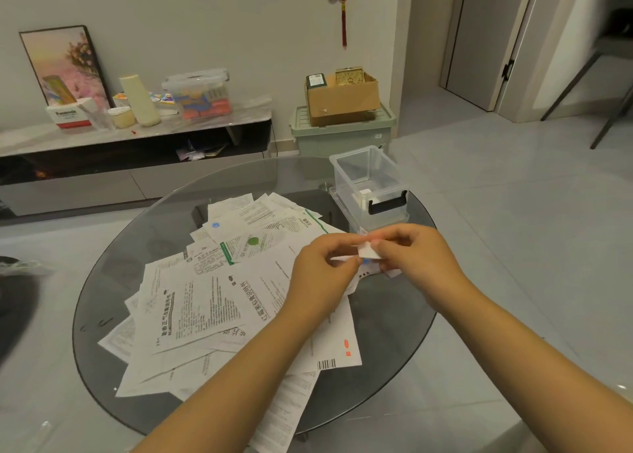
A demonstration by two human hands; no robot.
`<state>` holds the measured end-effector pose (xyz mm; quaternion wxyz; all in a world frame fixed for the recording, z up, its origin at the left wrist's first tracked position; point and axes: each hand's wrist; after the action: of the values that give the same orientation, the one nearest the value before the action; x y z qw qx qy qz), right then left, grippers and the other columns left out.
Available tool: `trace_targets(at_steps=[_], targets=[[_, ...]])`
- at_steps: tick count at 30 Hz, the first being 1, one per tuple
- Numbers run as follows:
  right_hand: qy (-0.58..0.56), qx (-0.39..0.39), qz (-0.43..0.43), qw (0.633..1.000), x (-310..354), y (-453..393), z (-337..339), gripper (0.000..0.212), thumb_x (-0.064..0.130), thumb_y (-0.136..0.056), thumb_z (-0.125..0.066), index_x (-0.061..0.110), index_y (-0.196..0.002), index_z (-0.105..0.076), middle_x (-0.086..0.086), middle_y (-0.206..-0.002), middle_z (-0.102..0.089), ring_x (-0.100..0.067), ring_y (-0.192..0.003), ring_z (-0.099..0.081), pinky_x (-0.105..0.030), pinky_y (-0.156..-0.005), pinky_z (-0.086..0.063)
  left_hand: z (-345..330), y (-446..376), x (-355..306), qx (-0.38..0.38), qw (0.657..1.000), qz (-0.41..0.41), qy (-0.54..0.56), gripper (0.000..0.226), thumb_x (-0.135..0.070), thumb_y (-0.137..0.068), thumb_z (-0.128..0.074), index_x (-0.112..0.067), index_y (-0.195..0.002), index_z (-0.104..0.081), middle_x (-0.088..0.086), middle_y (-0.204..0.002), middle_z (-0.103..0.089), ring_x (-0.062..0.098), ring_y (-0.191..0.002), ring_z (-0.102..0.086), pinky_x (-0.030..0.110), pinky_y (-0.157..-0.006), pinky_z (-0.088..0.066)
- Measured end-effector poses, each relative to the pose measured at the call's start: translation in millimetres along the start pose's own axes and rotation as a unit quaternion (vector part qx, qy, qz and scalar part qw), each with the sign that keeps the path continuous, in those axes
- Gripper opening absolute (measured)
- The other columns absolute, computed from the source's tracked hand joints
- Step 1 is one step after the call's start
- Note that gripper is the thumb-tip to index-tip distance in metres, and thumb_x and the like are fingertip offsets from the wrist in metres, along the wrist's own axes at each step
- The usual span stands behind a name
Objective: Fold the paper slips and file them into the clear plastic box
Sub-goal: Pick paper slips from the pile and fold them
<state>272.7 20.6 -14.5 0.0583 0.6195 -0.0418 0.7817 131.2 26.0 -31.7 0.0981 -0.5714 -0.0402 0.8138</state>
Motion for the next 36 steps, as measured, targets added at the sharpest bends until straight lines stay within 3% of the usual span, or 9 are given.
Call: trace_targets(at_steps=[4, 9, 14, 20, 23, 26, 29, 33, 36], targets=[[0.155, -0.073, 0.042, 0.984, -9.6, -15.0, 9.2, 0.019, 0.005, -0.085, -0.059, 0.023, -0.091, -0.063, 0.007, -0.078, -0.058, -0.01, -0.068, -0.055, -0.014, -0.058, -0.044, -5.9, -13.4, 11.1, 0.033, 0.982, 0.014, -0.185, 0.048, -0.027, -0.084, -0.068, -0.027, -0.129, -0.051, -0.006, -0.131, -0.052, 0.008, -0.113, -0.05, 0.021, -0.095, -0.039], [0.237, -0.04, 0.063, 0.969, -21.3, -22.5, 9.0, 0.02, 0.012, -0.087, -0.06, 0.025, -0.101, -0.064, 0.006, -0.089, -0.059, -0.006, -0.07, -0.051, -0.02, -0.067, -0.044, -13.2, -25.2, 17.4, 0.103, 0.925, 0.019, -0.366, 0.072, -0.05, -0.081, -0.063, -0.03, -0.142, -0.031, -0.007, -0.141, -0.042, 0.016, -0.128, -0.033, 0.036, -0.103, -0.022], [0.232, -0.047, 0.046, 0.97, -28.8, -27.7, 8.6, 0.018, 0.014, -0.087, -0.061, 0.022, -0.103, -0.065, 0.002, -0.091, -0.062, -0.011, -0.077, -0.056, -0.023, -0.07, -0.047, -15.9, -35.1, 9.5, 0.115, 0.93, 0.007, -0.348, 0.065, -0.043, -0.081, -0.068, -0.033, -0.138, -0.038, -0.007, -0.137, -0.045, 0.014, -0.122, -0.039, 0.031, -0.101, -0.028], [0.226, -0.066, 0.066, 0.97, -27.1, -28.3, 14.3, 0.019, 0.013, -0.085, -0.06, 0.028, -0.097, -0.063, 0.01, -0.082, -0.056, -0.008, -0.077, -0.054, -0.023, -0.068, -0.05, -19.0, -42.7, 2.1, 0.148, 0.924, -0.01, -0.353, 0.051, -0.023, -0.081, -0.068, -0.015, -0.129, -0.054, -0.001, -0.129, -0.04, 0.015, -0.114, -0.045, 0.02, -0.09, -0.038], [0.232, -0.113, 0.08, 0.963, -26.0, -32.0, 20.4, 0.023, 0.013, -0.084, -0.058, 0.029, -0.098, -0.064, 0.007, -0.088, -0.056, -0.003, -0.083, -0.046, -0.005, -0.066, -0.039, -23.3, -42.8, 1.0, 0.147, 0.921, -0.008, -0.362, 0.045, -0.022, -0.082, -0.065, -0.008, -0.124, -0.056, 0.001, -0.132, -0.033, 0.015, -0.113, -0.042, 0.019, -0.082, -0.037], [0.227, -0.099, 0.07, 0.966, -26.2, -34.8, 21.5, 0.026, 0.007, -0.085, -0.055, 0.024, -0.1, -0.067, 0.002, -0.094, -0.057, 0.0, -0.077, -0.048, 0.003, -0.063, -0.035, -27.2, -41.0, 2.4, 0.147, 0.924, -0.014, -0.352, 0.043, -0.022, -0.083, -0.063, -0.007, -0.123, -0.057, 0.003, -0.142, -0.024, 0.017, -0.125, -0.036, 0.018, -0.09, -0.034], [0.219, -0.064, 0.045, 0.973, -30.6, -34.8, 17.7, 0.027, 0.004, -0.088, -0.051, 0.017, -0.104, -0.068, 0.002, -0.09, -0.06, -0.002, -0.069, -0.051, -0.001, -0.055, -0.04, -29.1, -40.4, 4.2, 0.142, 0.934, -0.018, -0.327, 0.046, -0.023, -0.082, -0.063, -0.01, -0.124, -0.051, 0.002, -0.142, -0.024, 0.019, -0.122, -0.039, 0.021, -0.092, -0.037], [0.178, -0.064, -0.007, 0.982, -31.2, -34.4, 17.2, 0.028, -0.001, -0.087, -0.048, 0.015, -0.098, -0.067, -0.001, -0.088, -0.061, -0.001, -0.064, -0.054, -0.003, -0.047, -0.041, -29.4, -40.3, 3.5, 0.128, 0.952, -0.029, -0.276, 0.051, -0.019, -0.082, -0.066, -0.018, -0.127, -0.041, 0.0, -0.133, -0.034, 0.013, -0.111, -0.044, 0.01, -0.078, -0.034], [0.089, -0.06, -0.063, 0.992, -26.5, -33.4, 20.0, 0.028, -0.005, -0.085, -0.046, 0.014, -0.088, -0.066, -0.008, -0.091, -0.065, -0.016, -0.064, -0.066, -0.01, -0.048, -0.048, -29.5, -41.1, 5.1, 0.134, 0.954, -0.019, -0.267, 0.056, -0.02, -0.081, -0.068, -0.02, -0.131, -0.042, -0.001, -0.132, -0.04, 0.012, -0.113, -0.046, 0.008, -0.077, -0.034]])
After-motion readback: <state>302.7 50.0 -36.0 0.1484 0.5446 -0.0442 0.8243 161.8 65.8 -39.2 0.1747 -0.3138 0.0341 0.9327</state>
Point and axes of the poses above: each hand's wrist, its own y-axis away from the middle knuckle, its own z-axis out of the back of the hand, x = y × z
